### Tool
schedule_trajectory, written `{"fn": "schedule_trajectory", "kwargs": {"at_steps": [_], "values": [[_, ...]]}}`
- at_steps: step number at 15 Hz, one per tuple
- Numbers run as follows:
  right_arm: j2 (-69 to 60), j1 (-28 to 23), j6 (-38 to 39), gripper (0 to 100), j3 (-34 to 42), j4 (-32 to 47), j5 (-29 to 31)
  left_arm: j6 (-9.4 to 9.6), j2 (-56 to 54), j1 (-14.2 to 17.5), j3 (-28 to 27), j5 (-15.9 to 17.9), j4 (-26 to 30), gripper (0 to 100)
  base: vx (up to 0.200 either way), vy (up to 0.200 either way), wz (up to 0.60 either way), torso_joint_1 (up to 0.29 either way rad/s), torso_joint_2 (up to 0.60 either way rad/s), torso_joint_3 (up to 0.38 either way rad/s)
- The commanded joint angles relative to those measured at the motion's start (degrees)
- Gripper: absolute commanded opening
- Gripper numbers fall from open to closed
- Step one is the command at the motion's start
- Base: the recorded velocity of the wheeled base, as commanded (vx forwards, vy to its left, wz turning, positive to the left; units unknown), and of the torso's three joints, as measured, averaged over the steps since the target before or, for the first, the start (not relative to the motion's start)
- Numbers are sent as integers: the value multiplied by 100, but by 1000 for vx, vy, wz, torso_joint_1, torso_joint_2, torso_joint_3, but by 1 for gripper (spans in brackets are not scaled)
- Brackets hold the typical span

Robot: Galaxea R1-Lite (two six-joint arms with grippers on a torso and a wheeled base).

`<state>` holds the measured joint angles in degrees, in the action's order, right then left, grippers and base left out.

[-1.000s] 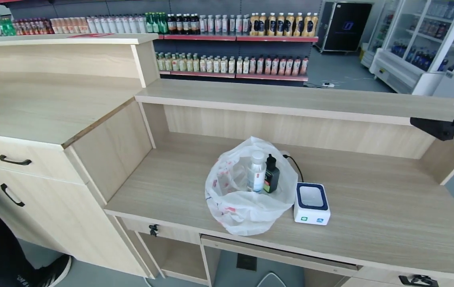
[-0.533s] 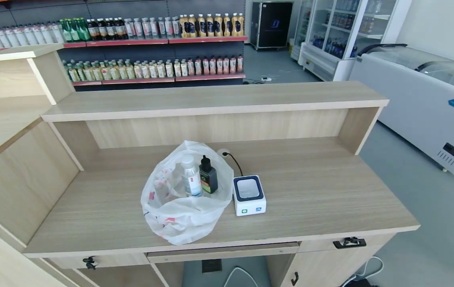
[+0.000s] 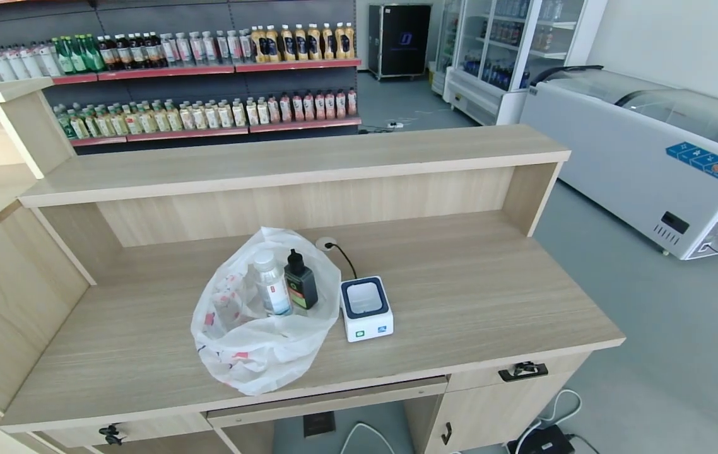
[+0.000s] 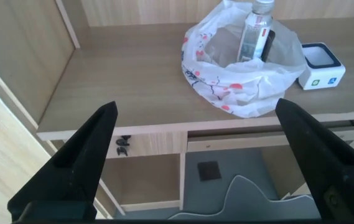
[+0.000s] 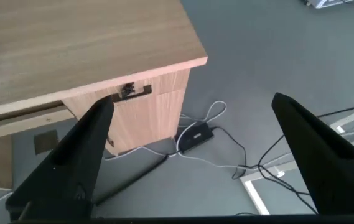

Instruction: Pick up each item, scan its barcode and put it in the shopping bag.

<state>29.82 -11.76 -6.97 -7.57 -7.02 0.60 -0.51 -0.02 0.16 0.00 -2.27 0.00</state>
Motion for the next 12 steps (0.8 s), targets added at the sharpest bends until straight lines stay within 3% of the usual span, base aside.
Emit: {"fn": "schedule_trajectory", "kwargs": {"at_steps": [1, 2, 4, 12], "values": [[-2437, 192, 3, 100, 687, 676, -95, -2, 2, 2, 0, -2, 0, 100, 0, 0, 0, 0, 0, 0], [-2419, 210, 56, 100, 757, 342, -139, -2, 2, 2, 0, -2, 0, 100, 0, 0, 0, 0, 0, 0], [-2173, 711, 381, 100, 757, 403, -51, -2, 2, 2, 0, -2, 0, 100, 0, 0, 0, 0, 0, 0], [-2446, 772, 601, 100, 757, 553, 28, -2, 2, 2, 0, -2, 0, 100, 0, 0, 0, 0, 0, 0]]}}
